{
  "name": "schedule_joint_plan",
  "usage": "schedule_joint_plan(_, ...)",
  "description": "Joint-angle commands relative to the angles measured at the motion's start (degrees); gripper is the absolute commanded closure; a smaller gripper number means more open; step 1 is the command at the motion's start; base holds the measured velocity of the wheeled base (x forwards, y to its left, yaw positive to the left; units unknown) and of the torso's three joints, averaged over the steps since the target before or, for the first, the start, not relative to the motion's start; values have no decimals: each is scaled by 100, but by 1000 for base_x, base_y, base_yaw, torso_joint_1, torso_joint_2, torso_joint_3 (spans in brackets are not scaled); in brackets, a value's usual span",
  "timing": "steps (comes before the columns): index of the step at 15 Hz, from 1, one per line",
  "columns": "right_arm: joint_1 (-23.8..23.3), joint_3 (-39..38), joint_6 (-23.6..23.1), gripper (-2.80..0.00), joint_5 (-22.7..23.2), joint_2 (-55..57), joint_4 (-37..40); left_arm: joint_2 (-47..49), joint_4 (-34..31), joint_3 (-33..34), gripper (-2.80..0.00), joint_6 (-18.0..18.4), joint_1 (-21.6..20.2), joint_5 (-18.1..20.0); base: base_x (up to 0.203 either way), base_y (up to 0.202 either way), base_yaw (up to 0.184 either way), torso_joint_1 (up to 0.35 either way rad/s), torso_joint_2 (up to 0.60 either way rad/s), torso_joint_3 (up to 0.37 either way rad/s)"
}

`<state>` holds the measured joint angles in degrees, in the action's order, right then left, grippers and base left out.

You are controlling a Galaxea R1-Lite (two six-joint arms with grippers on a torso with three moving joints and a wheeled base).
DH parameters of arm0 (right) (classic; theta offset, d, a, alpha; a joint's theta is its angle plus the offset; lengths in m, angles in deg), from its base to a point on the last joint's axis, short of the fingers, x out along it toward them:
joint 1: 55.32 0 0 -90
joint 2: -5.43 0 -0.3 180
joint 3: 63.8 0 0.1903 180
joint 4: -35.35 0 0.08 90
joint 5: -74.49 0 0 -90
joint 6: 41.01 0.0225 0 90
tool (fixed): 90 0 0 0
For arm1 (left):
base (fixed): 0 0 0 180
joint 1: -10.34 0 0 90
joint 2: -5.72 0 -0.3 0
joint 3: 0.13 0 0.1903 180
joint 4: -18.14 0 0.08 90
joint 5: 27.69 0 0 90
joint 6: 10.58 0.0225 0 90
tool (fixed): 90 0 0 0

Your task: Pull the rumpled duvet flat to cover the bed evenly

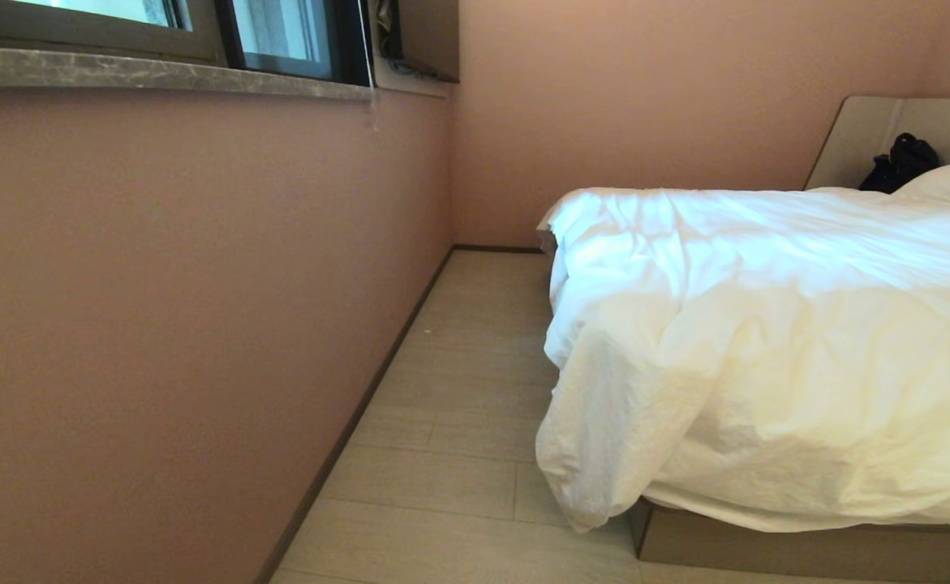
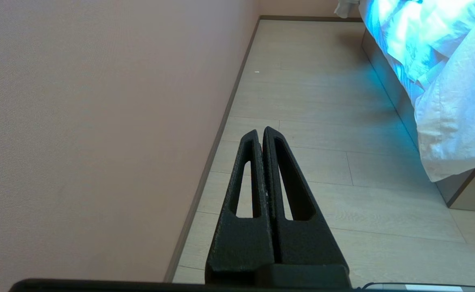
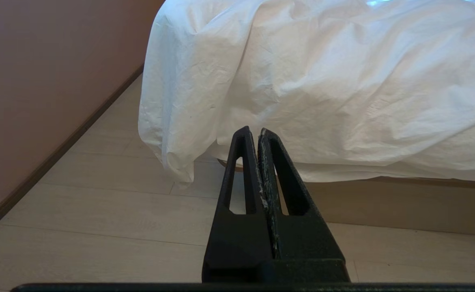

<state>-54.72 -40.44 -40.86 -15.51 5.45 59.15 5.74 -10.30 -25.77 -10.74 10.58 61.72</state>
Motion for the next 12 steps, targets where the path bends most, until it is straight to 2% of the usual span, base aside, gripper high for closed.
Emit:
schedule_joint_plan(1,2,0,3,0,0,-2,0,1,-3,-1,0,3,-2,-3,0,0,0,0,0,0)
schedule_joint_plan(12,-6,0,-6,0,0,6,0,6,-3,-1,0,3,-4,-3,0,0,0,0,0,0)
